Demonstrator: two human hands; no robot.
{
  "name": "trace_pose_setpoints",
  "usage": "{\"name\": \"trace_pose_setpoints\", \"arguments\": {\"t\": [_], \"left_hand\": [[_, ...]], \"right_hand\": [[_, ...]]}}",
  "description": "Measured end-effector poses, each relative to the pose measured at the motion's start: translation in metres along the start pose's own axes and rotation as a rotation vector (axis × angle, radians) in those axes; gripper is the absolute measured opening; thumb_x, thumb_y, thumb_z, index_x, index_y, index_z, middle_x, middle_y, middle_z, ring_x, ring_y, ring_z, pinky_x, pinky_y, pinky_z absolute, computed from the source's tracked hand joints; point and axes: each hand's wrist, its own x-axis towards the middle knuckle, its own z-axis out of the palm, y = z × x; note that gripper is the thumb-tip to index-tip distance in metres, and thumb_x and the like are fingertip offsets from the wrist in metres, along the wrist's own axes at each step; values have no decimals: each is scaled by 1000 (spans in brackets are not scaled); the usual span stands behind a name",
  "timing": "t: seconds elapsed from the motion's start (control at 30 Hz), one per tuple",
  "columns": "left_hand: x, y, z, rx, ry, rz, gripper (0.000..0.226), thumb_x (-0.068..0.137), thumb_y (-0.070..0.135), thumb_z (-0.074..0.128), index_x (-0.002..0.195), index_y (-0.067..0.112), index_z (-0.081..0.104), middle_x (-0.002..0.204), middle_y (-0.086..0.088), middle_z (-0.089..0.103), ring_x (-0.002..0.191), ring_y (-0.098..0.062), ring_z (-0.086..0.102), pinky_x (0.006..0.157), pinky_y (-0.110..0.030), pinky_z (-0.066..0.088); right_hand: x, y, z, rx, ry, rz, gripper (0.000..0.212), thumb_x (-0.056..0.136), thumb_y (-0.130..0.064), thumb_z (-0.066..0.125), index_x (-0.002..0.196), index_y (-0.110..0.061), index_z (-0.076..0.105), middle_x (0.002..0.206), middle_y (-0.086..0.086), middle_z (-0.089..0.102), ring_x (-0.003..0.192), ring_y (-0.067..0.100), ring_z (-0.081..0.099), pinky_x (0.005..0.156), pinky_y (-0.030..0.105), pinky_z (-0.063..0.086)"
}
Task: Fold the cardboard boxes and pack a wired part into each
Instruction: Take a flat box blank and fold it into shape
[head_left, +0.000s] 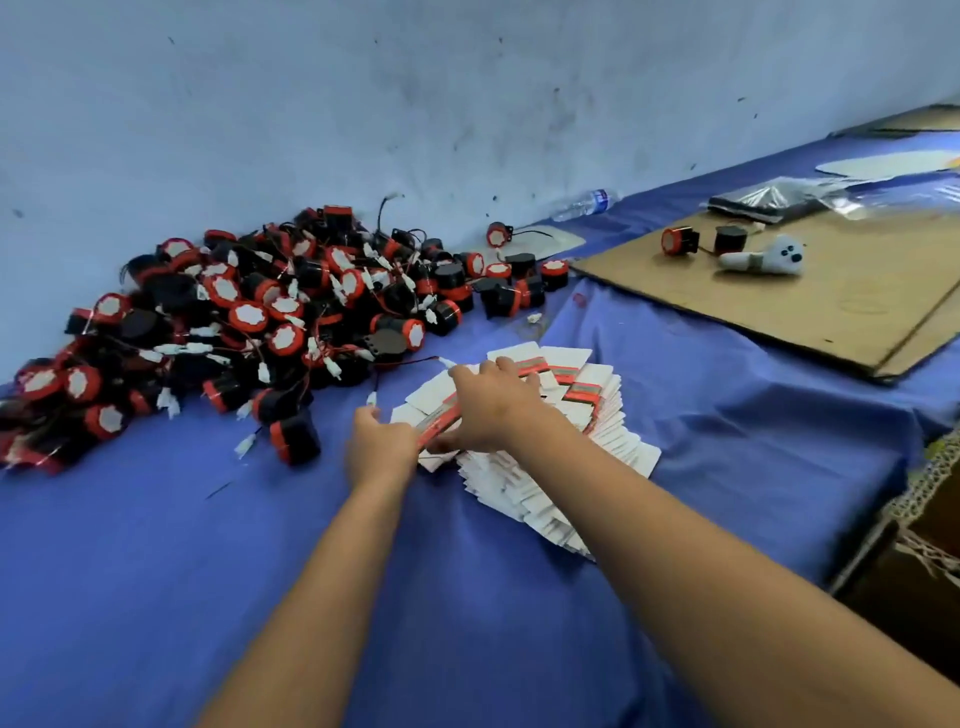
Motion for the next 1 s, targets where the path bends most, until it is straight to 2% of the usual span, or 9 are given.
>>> {"name": "trace_pose_setpoints", "arguments": {"t": [0.07, 0.13, 0.23, 0.33, 0.43, 0.57, 0.7, 0.87, 1.0], "left_hand": [[12, 3, 5, -103, 14, -40, 37, 92, 6, 52, 129, 4, 58, 127, -20, 65, 119, -41, 60, 100, -49, 52], [20, 5, 7, -91, 58, -71, 31, 92, 8, 51, 120, 1, 63, 119, -23, 67, 114, -43, 62, 94, -48, 52], [22, 6, 5, -257, 57, -104, 21, 80, 12, 55, 94, 0, 66, 86, -21, 64, 80, -40, 60, 70, -42, 48], [21, 6, -11, -604, 16, -143, 14, 86, 10, 65, 73, 7, 60, 76, -16, 63, 72, -31, 59, 69, -38, 44], [20, -9, -53, -746, -80, -183, 7, 95, 14, 66, 93, 8, 69, 93, -17, 71, 82, -31, 66, 75, -40, 50], [10, -58, -135, -662, -325, -155, 20, 97, 9, 61, 115, 10, 71, 100, -12, 77, 83, -25, 74, 70, -37, 61], [0, -108, -193, -631, -225, -104, 29, 93, 1, 63, 121, 4, 72, 115, -20, 75, 101, -34, 73, 89, -51, 59], [4, -132, -220, -568, -117, -99, 24, 105, 19, 53, 111, 8, 73, 98, -11, 79, 80, -22, 77, 63, -32, 61], [9, -138, -230, -531, -60, -35, 20, 104, 13, 53, 108, 8, 72, 95, -11, 78, 80, -23, 77, 65, -36, 62]], "right_hand": [[15, -6, 13, -68, -80, 58, 114, 65, -82, 72, 150, -18, 31, 151, 22, 39, 146, 42, 26, 116, 71, 14], [24, -10, 22, -106, -64, 90, 128, 59, -84, 74, 156, -20, 20, 152, 25, 34, 146, 43, 25, 117, 70, 11], [28, -15, 23, -33, 31, 67, 135, 54, -77, 81, 157, -29, 8, 146, 23, 34, 142, 43, 27, 117, 66, 13], [22, -24, 21, 73, 121, -50, 136, 55, -67, 84, 157, -35, 1, 139, 18, 35, 139, 42, 28, 118, 66, 11], [10, -49, 21, 141, 184, -318, 139, 55, -64, 86, 159, -38, -2, 136, 7, 32, 132, 33, 31, 119, 62, 17], [-8, -95, 35, 206, 90, -655, 142, 56, -62, 88, 159, -43, -7, 145, 0, 26, 139, 26, 24, 121, 60, 13], [-22, -154, 68, 259, 5, -712, 148, 54, -74, 85, 158, -42, -16, 155, -1, 20, 149, 24, 14, 123, 63, 0], [-33, -179, 103, 372, 137, -751, 136, 63, -66, 83, 161, -36, -5, 157, -2, 25, 152, 19, 15, 125, 57, -2], [-32, -171, 104, 586, 199, -770, 118, 72, -59, 82, 162, -29, 12, 147, -13, 44, 146, 4, 30, 127, 47, 4]]}}
